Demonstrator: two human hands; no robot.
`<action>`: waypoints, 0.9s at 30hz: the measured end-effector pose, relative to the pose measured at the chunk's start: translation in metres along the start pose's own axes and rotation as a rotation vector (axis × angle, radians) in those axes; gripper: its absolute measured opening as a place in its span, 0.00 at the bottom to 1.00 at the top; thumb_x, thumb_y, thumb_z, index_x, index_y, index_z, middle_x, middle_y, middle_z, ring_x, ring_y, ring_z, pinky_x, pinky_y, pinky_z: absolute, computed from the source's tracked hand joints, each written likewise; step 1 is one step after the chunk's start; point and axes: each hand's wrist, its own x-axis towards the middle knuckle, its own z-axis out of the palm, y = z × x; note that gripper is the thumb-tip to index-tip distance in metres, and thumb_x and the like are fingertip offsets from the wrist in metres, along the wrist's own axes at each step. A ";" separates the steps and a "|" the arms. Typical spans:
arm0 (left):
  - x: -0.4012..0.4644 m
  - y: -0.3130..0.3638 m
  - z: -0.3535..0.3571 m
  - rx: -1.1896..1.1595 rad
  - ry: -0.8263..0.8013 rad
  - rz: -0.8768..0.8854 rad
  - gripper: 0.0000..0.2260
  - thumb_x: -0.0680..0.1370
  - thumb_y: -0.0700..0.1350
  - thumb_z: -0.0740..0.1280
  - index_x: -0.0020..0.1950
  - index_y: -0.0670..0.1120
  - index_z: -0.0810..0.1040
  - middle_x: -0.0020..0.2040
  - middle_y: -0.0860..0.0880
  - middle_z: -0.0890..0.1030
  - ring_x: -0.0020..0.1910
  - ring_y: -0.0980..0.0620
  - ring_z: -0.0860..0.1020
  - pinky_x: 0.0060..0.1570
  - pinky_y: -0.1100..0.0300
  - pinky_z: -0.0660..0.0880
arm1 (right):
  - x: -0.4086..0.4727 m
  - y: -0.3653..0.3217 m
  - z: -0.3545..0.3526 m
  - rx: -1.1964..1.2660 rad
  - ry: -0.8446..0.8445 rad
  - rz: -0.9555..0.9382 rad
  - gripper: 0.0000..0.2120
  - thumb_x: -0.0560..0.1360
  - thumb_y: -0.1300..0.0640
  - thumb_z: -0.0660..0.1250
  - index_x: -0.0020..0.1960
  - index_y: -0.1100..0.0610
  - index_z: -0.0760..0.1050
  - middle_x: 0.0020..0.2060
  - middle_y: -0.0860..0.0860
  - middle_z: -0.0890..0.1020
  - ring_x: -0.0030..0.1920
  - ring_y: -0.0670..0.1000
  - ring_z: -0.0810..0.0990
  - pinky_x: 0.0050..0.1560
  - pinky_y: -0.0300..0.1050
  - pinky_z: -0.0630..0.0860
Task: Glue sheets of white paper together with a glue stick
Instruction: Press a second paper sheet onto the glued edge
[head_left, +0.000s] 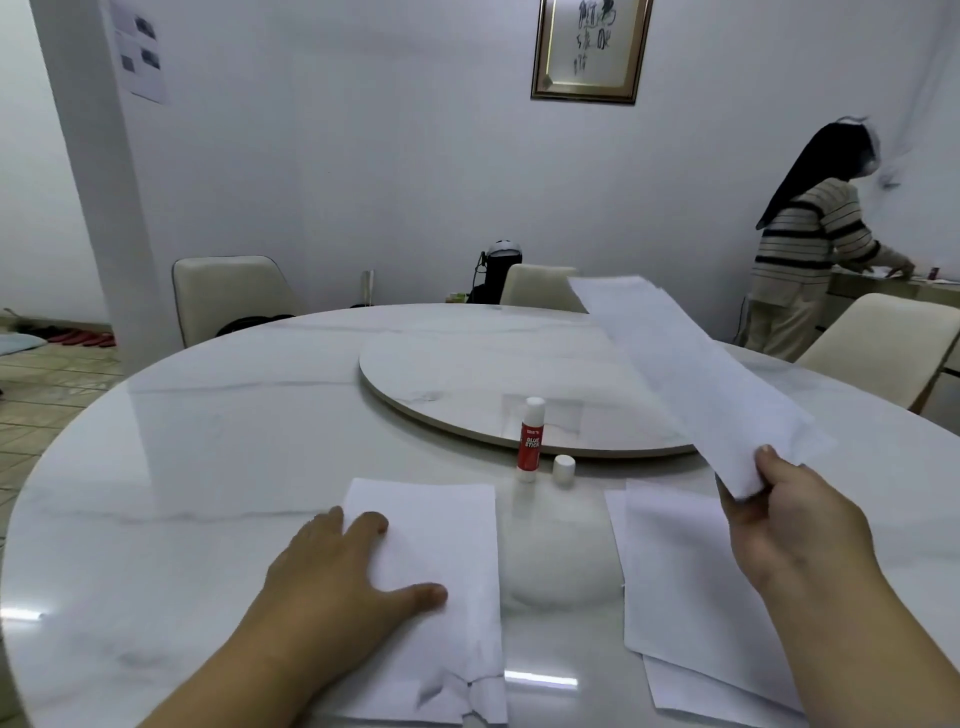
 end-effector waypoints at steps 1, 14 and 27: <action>0.001 0.000 -0.001 0.001 0.050 -0.004 0.37 0.66 0.70 0.64 0.70 0.55 0.62 0.70 0.50 0.66 0.71 0.50 0.61 0.66 0.57 0.62 | 0.002 0.001 0.000 0.031 -0.004 0.005 0.08 0.78 0.65 0.62 0.43 0.55 0.76 0.45 0.48 0.82 0.42 0.46 0.83 0.32 0.37 0.80; 0.008 -0.006 0.002 -0.036 0.171 0.091 0.13 0.74 0.55 0.67 0.56 0.55 0.77 0.48 0.58 0.73 0.56 0.53 0.70 0.57 0.57 0.69 | 0.005 0.000 -0.007 0.122 0.064 0.015 0.07 0.77 0.63 0.65 0.41 0.55 0.77 0.44 0.48 0.83 0.44 0.46 0.83 0.32 0.39 0.81; -0.002 0.011 0.002 -0.047 0.113 0.128 0.05 0.76 0.58 0.63 0.49 0.65 0.68 0.68 0.62 0.64 0.70 0.58 0.57 0.55 0.60 0.51 | -0.002 -0.004 -0.005 0.036 -0.078 0.055 0.05 0.76 0.61 0.66 0.47 0.56 0.80 0.47 0.49 0.86 0.45 0.47 0.86 0.35 0.39 0.82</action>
